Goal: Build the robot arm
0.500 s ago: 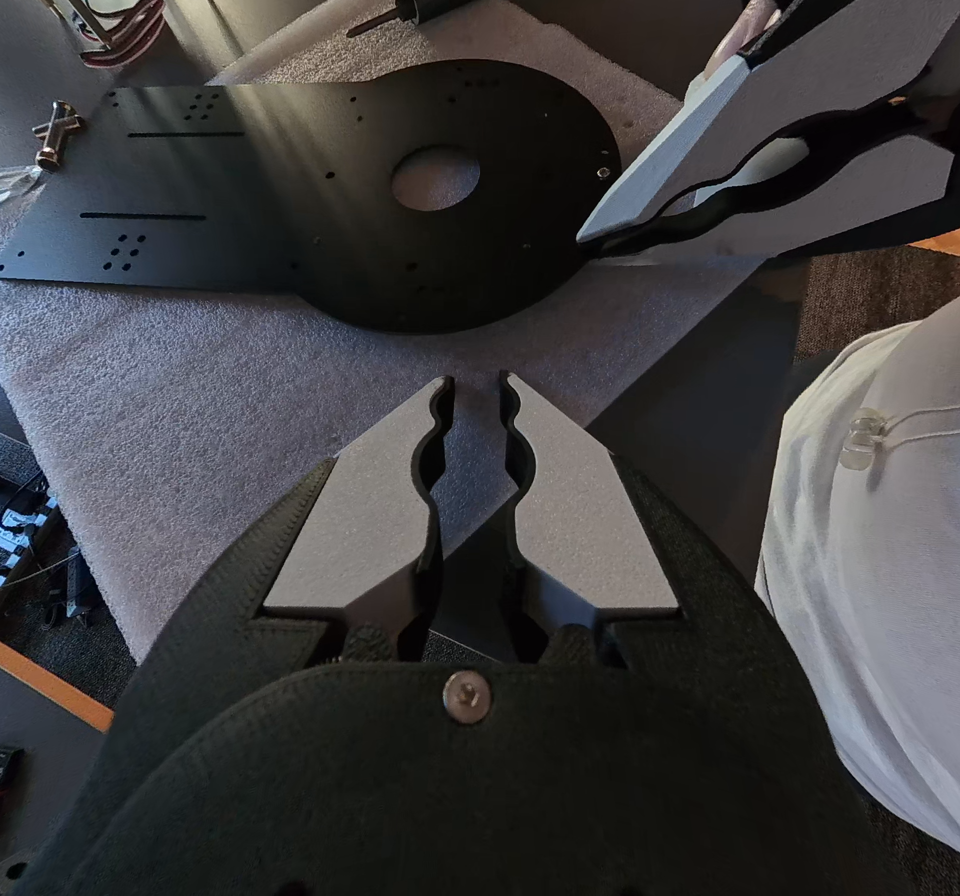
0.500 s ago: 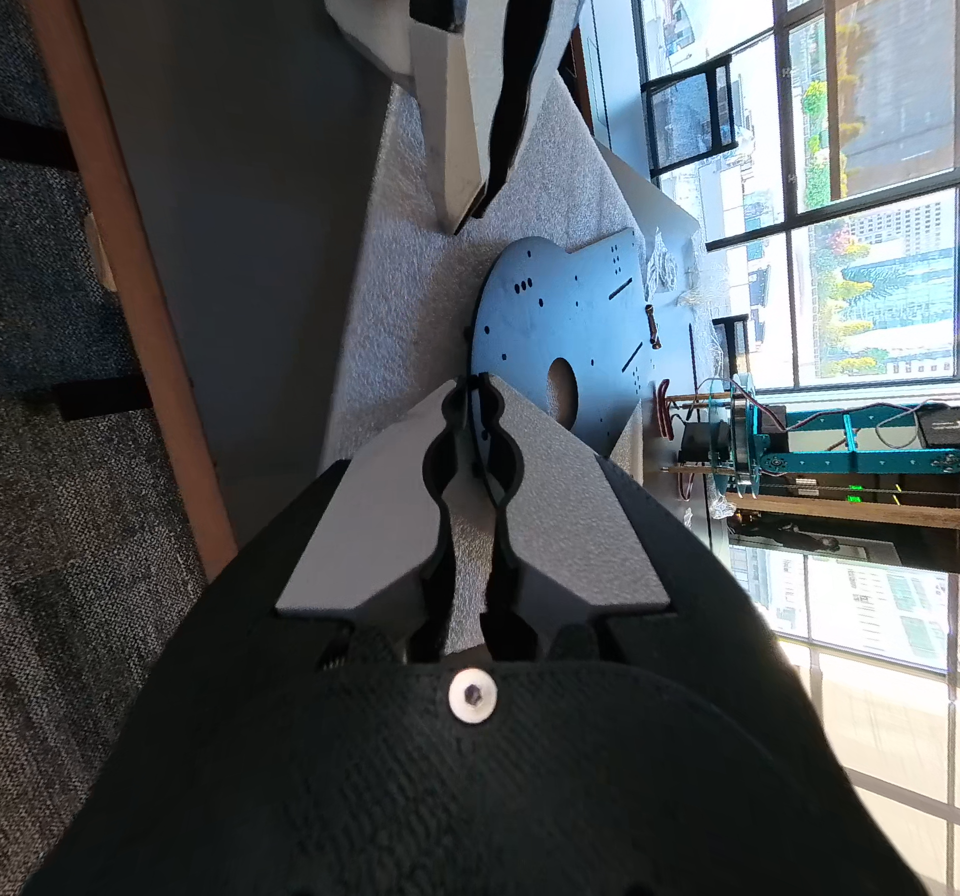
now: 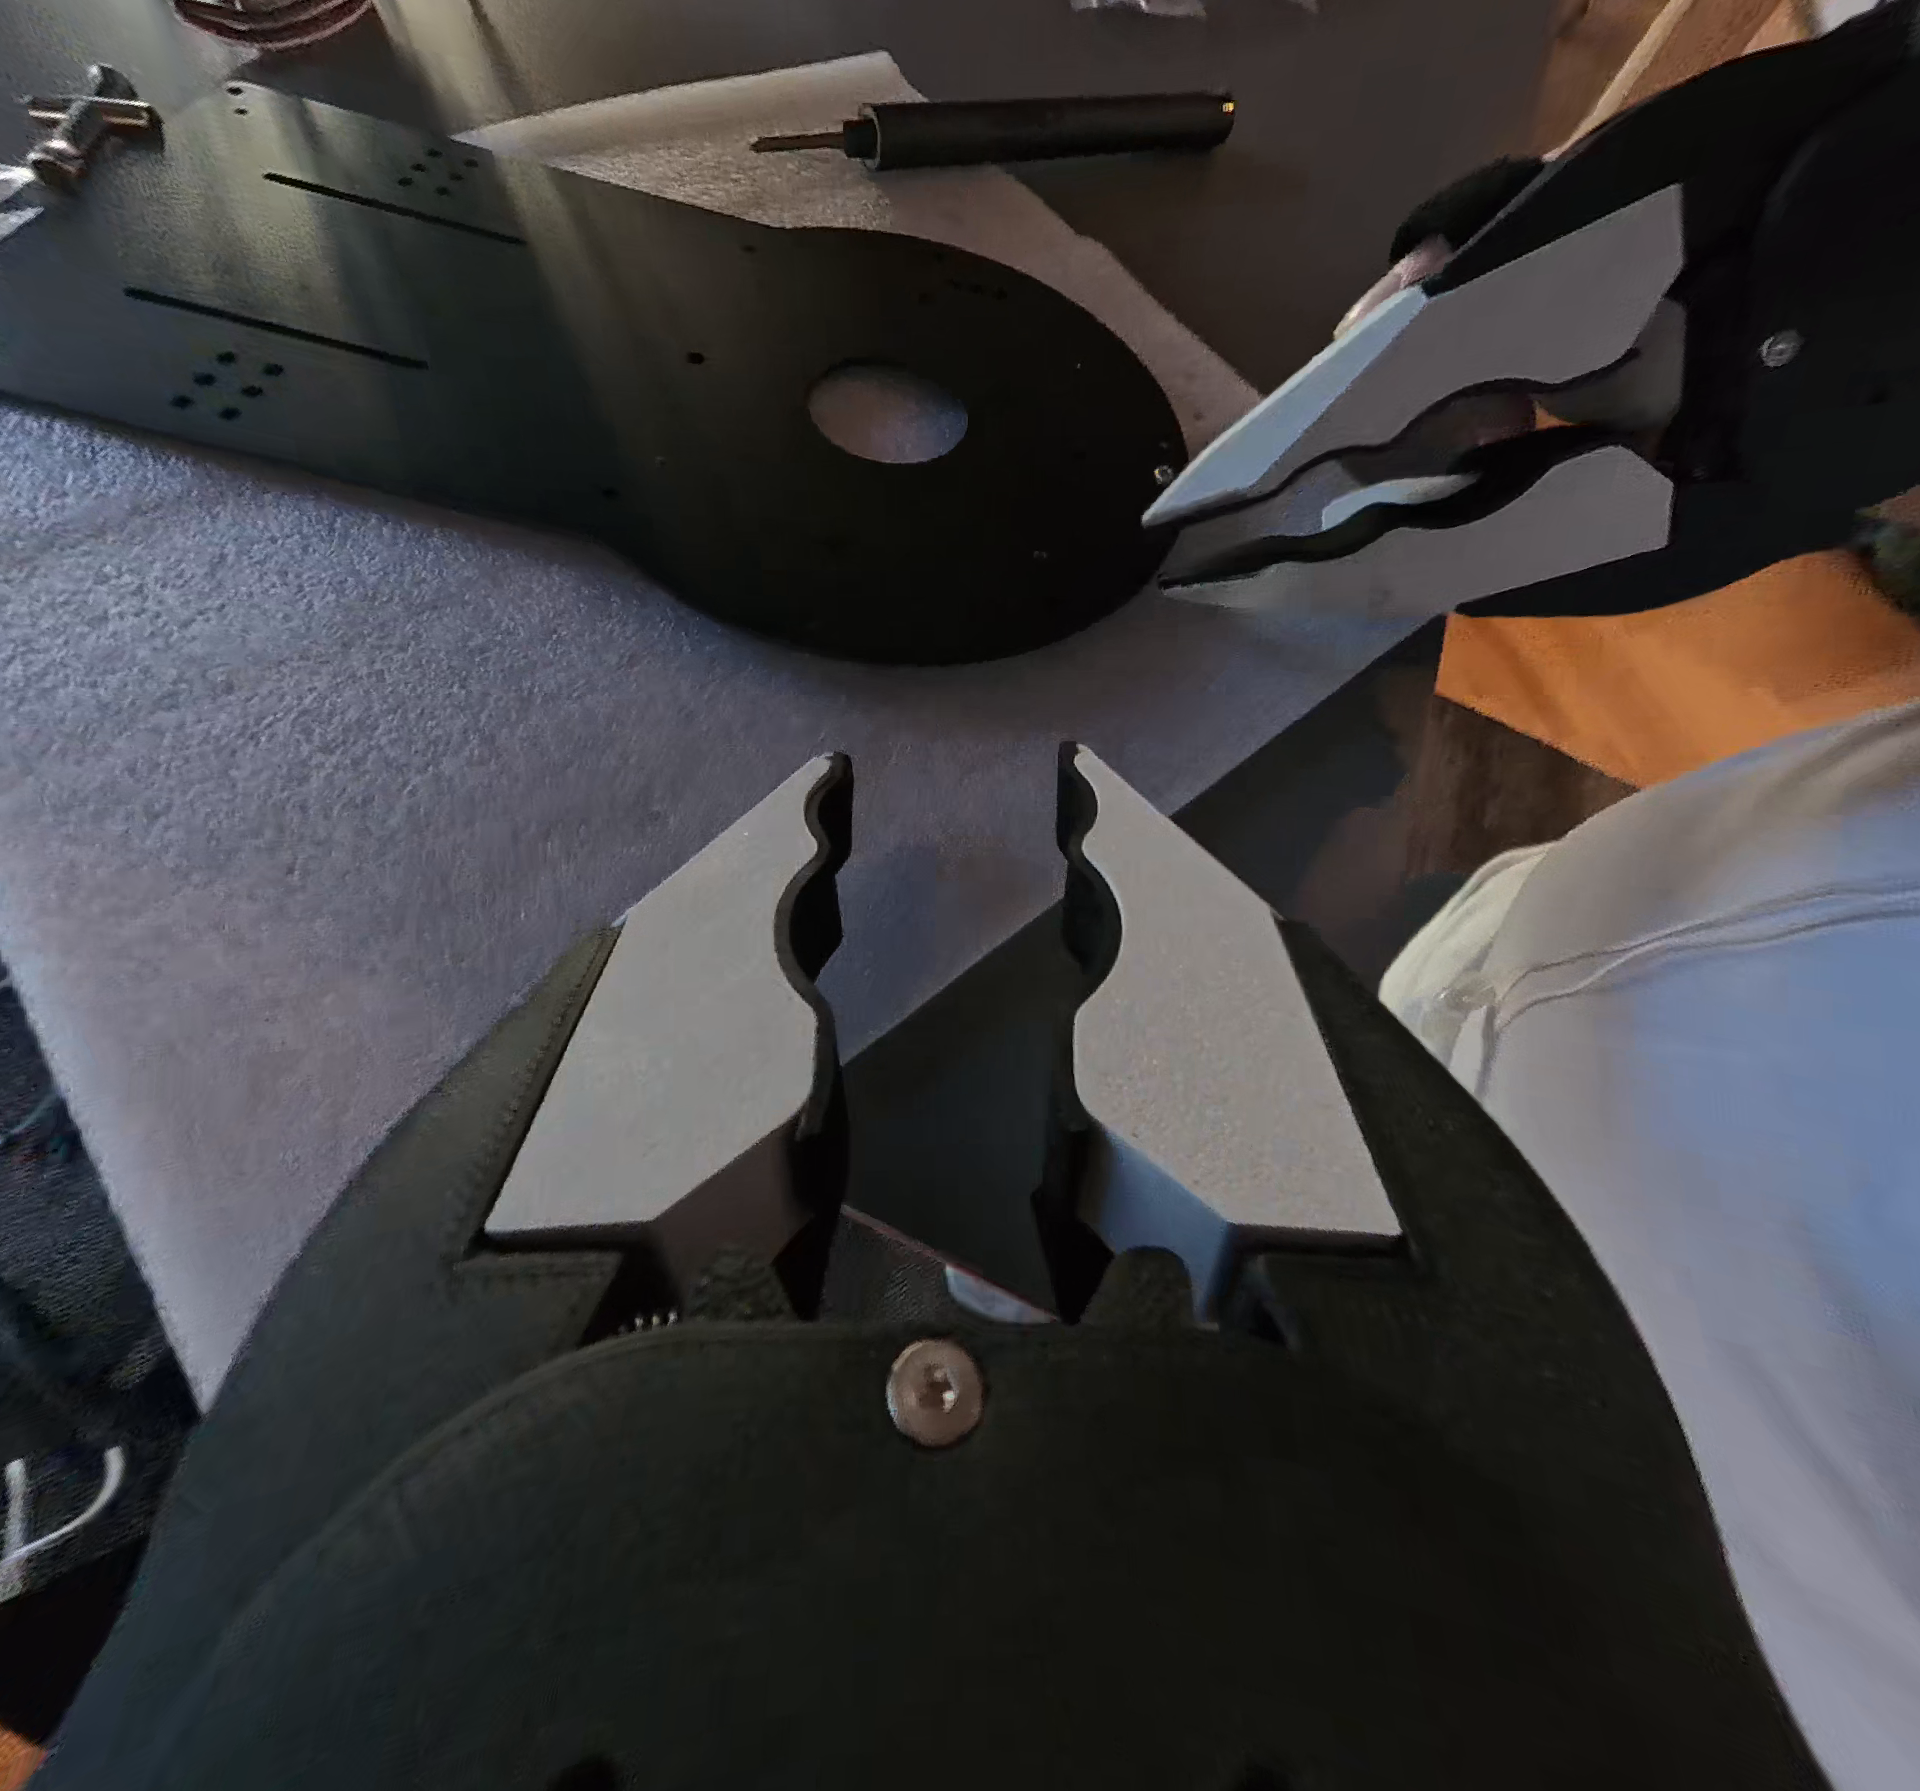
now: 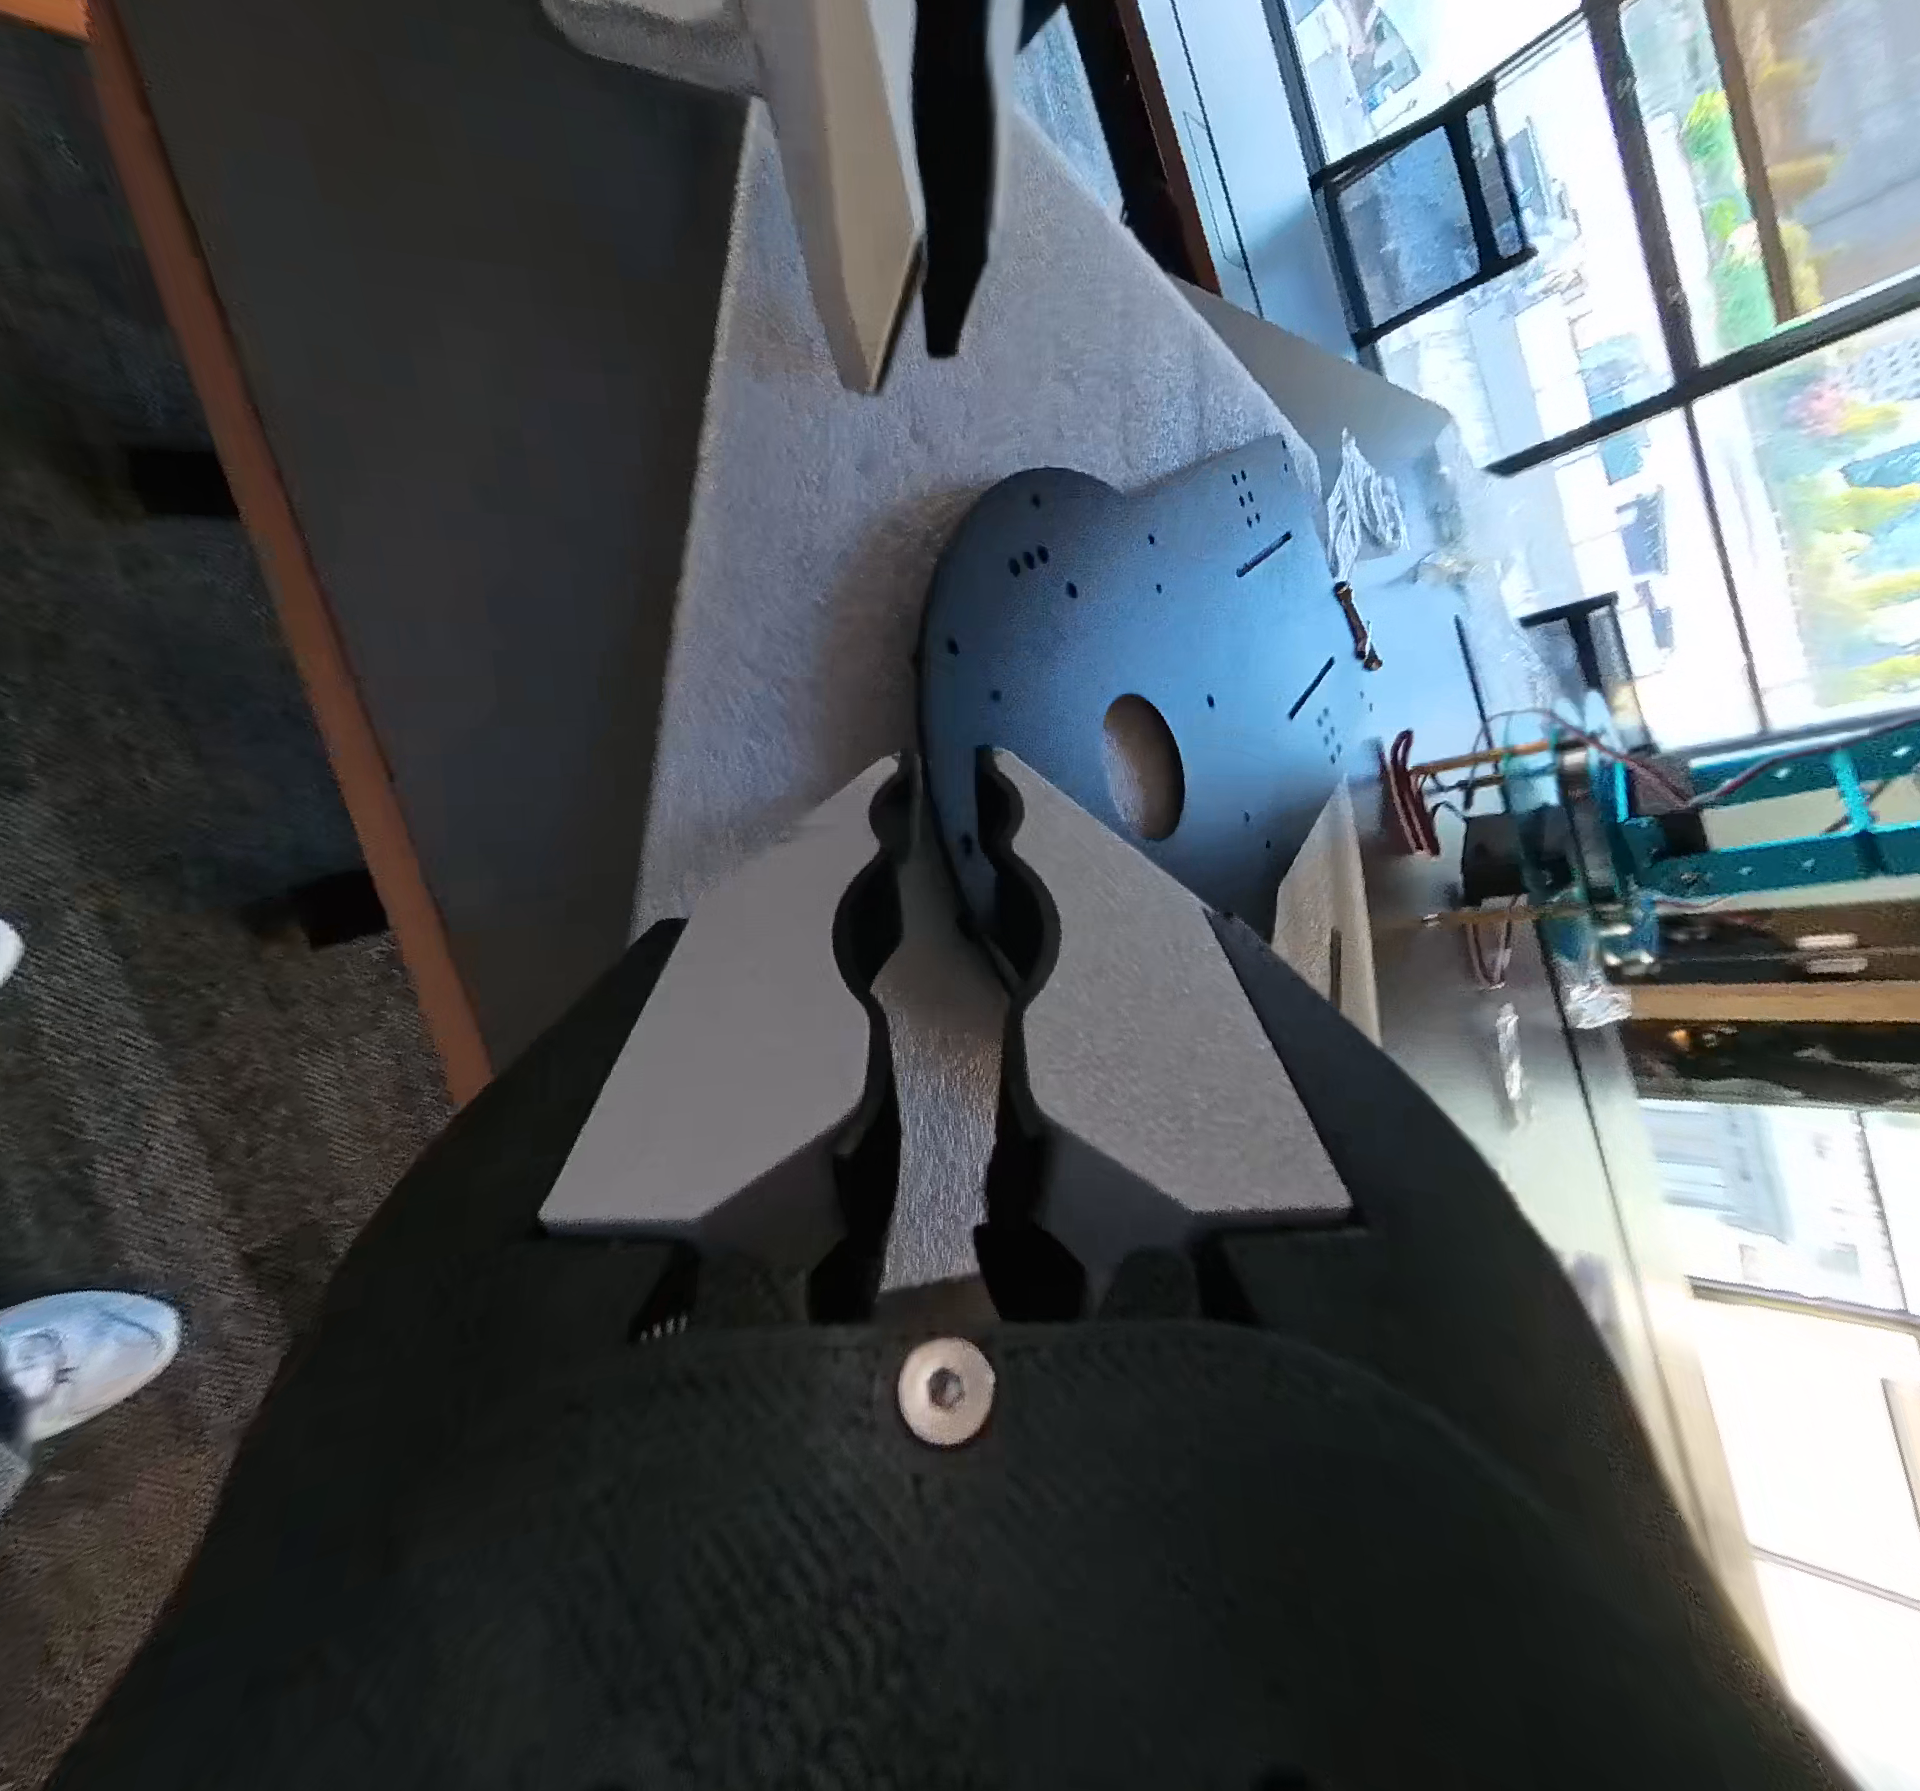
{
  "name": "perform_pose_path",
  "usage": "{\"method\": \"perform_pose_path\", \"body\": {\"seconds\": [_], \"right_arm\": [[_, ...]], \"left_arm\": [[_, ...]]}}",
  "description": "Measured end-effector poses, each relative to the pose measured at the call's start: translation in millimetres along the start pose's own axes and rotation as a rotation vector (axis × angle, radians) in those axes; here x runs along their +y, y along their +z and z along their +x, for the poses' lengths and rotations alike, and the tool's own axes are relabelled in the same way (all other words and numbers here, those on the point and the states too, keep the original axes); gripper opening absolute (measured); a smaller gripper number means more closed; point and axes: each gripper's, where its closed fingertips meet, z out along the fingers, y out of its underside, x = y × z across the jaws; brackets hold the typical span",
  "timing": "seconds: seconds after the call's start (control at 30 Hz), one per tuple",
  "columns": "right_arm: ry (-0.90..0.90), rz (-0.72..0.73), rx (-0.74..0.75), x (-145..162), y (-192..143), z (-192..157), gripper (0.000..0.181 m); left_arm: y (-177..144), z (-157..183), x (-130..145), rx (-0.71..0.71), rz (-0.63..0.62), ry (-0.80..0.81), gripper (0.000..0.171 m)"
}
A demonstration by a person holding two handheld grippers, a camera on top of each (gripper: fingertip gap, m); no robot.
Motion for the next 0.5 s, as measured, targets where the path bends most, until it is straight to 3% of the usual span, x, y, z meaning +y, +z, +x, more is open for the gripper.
{"method": "perform_pose_path", "body": {"seconds": [0.3,0.5], "right_arm": [[0.447,0.048,-0.101,18.9,-14.3,16.1,0.02],[0.624,0.056,-0.091,38.4,-17.6,26.9,0.024]], "left_arm": [[-27.3,-21.2,-5.9,-0.098,0.116,-0.047,0.036],[-24.4,-30.3,-5.1,-0.093,0.085,-0.005,0.036]]}}
